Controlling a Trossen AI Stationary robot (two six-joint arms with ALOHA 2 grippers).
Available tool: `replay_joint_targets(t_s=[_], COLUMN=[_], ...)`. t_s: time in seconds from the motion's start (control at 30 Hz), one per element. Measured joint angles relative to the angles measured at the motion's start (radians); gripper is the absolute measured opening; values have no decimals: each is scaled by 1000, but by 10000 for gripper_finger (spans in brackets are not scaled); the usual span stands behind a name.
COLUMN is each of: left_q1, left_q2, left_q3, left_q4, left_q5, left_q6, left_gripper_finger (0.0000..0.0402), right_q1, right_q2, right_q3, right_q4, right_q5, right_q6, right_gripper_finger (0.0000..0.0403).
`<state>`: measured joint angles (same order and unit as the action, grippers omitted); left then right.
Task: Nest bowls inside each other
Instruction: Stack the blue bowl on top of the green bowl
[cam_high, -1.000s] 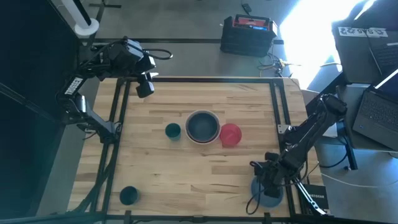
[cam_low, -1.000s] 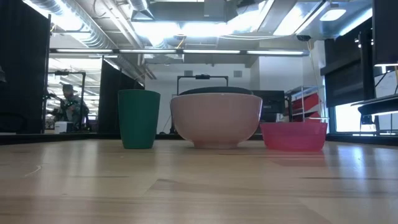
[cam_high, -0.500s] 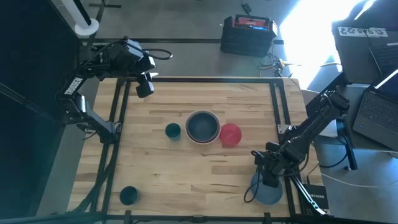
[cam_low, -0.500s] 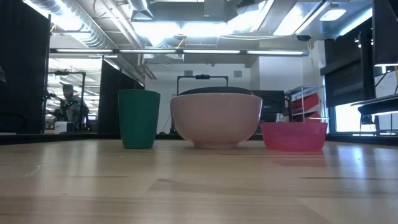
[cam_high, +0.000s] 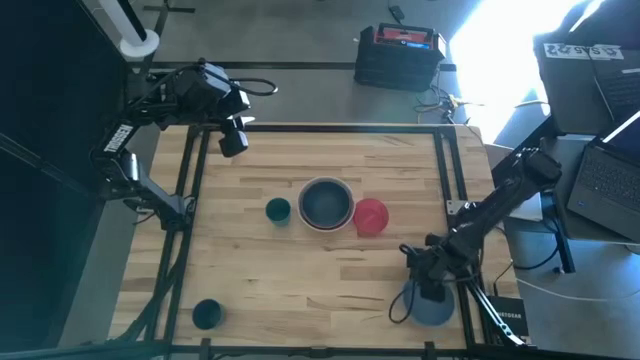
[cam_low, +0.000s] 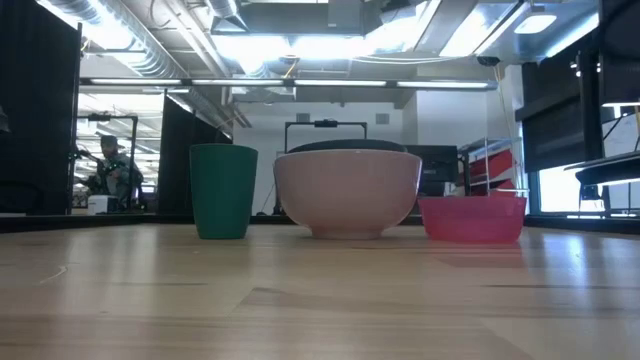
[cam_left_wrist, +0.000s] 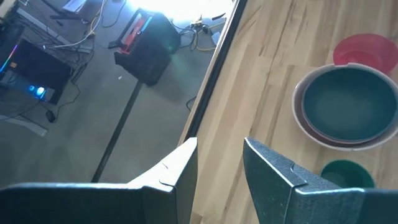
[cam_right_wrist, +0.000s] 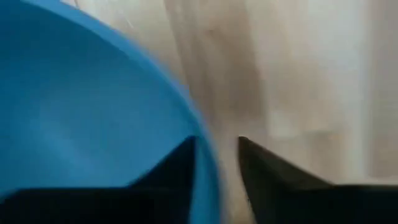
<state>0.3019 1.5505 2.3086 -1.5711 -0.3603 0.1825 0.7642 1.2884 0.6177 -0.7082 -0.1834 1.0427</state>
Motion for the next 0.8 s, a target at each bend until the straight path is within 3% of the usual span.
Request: replay_joint_targets(t_s=[0.03,0.13,0.53,0.8], left_q1=[0,0,0,0], left_q2=[0,0,0,0], left_q3=[0,0,0,0], left_q4=[0,0,0,0], left_q5=[0,0,0,0], left_q6=[0,0,-21,-18], left_gripper_finger=[111,111,111,111], right_q1=[-10,-65,-618,-938], right_q2=[2,8,212,567], right_q3=[-16,26,758,1208], right_q4=[49,101,-274,-471], right_q5=[-18,-34,69,-10], right_q6=[1,9,-463,-757], right_gripper_finger=[26,6,0,0])
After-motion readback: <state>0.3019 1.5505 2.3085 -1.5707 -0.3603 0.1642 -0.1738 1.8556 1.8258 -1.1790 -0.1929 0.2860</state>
